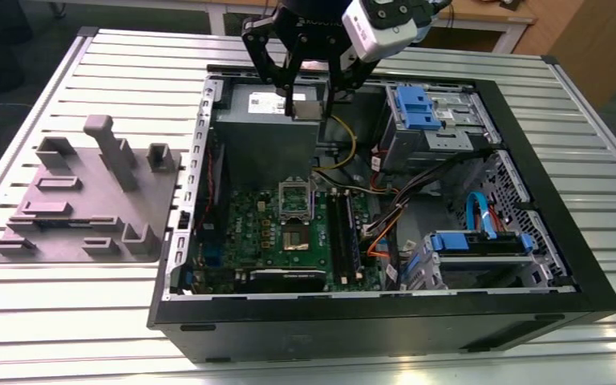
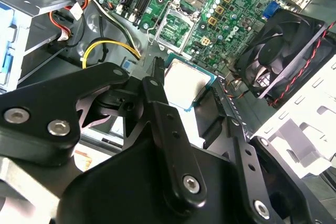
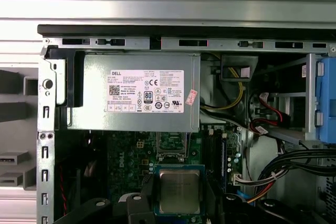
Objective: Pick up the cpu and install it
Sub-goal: 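Place the cpu into insertion slot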
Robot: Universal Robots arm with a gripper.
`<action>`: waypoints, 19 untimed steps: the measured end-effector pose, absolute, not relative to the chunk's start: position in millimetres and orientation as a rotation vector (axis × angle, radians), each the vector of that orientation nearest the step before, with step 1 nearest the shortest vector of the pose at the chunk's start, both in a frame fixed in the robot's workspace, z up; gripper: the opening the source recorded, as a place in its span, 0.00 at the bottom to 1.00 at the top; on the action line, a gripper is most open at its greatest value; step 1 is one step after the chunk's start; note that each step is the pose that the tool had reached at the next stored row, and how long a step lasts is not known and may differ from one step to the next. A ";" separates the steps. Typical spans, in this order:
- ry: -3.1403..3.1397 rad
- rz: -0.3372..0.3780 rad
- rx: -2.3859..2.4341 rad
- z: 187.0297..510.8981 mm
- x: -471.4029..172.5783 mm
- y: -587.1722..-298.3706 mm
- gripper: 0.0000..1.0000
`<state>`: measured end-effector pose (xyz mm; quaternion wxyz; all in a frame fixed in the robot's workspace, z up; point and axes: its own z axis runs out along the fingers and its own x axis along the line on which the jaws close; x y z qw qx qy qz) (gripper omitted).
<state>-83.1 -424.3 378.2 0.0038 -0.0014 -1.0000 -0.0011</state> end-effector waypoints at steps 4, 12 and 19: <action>-3.134 -0.004 -0.004 378.1 -83.1 -424.3 0.47; -3.134 -0.004 -0.004 376.0 -83.1 -424.5 0.47; -3.134 -0.004 -0.004 374.0 -83.1 -424.5 0.47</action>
